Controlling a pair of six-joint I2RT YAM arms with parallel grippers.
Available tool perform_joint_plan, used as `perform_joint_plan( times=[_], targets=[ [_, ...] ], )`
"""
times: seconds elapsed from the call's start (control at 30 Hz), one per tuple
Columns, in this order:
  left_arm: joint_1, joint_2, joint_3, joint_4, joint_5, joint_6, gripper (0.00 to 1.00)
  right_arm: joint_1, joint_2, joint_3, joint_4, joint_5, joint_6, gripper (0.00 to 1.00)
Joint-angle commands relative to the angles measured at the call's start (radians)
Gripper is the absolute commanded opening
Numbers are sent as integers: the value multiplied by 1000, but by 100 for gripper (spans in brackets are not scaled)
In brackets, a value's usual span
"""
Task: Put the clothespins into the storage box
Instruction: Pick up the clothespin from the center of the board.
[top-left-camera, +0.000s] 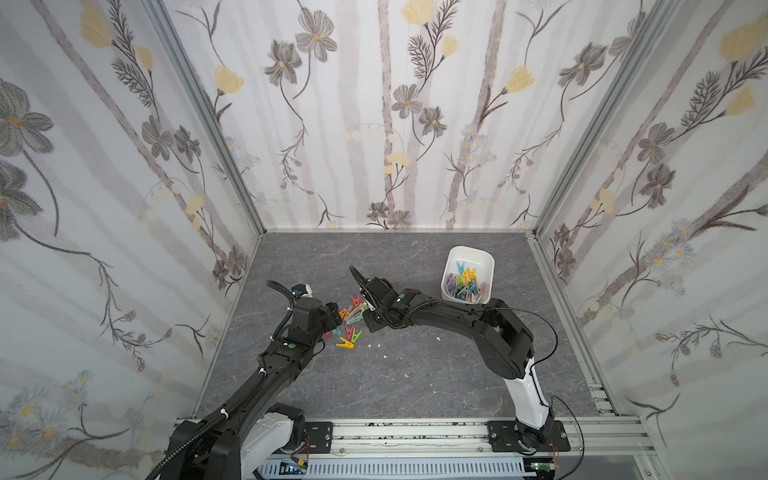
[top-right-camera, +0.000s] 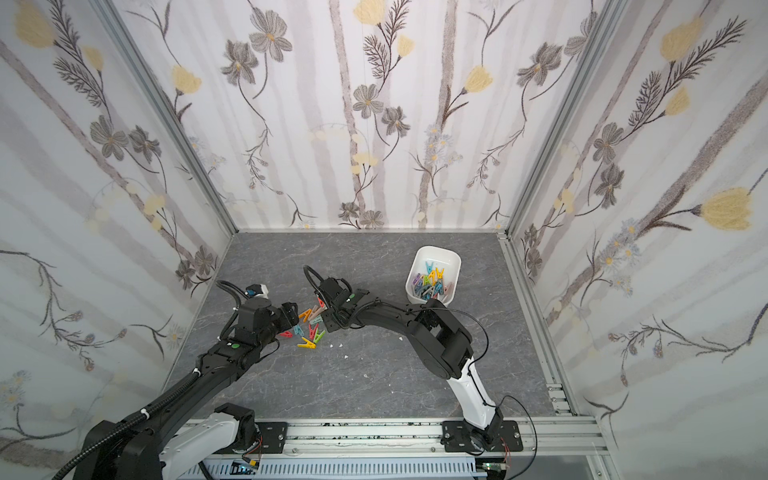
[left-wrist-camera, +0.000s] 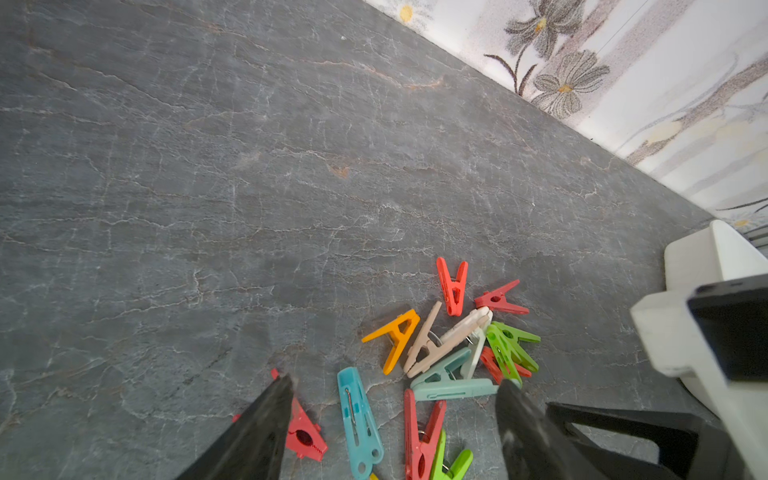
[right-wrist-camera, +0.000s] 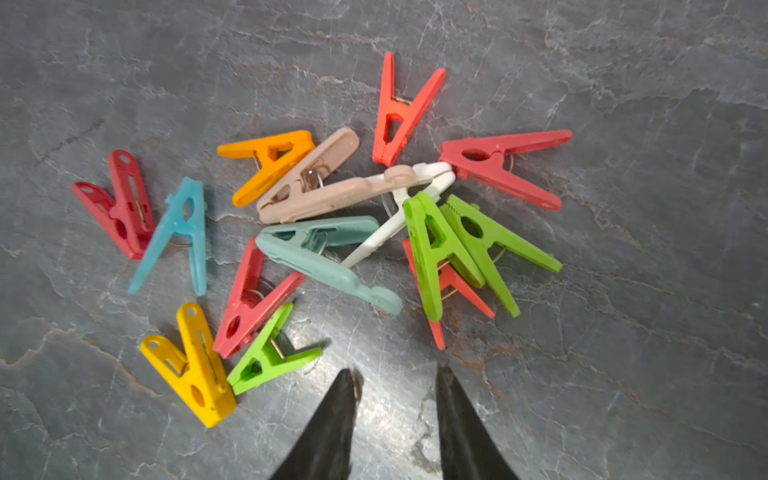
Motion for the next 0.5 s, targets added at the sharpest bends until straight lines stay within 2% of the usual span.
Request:
perform_joint_plan(
  times=[0.0, 0.27, 0.47],
  targets=[
    [2, 3, 0, 34, 13, -9, 77, 0, 24, 17, -1, 35, -20, 35],
    [1, 0, 1, 37, 21, -8, 77, -10, 90, 74, -29, 83, -27, 35],
    [2, 5, 5, 45, 28, -10, 77, -14, 132, 118, -45, 96, -32, 31]
  ],
)
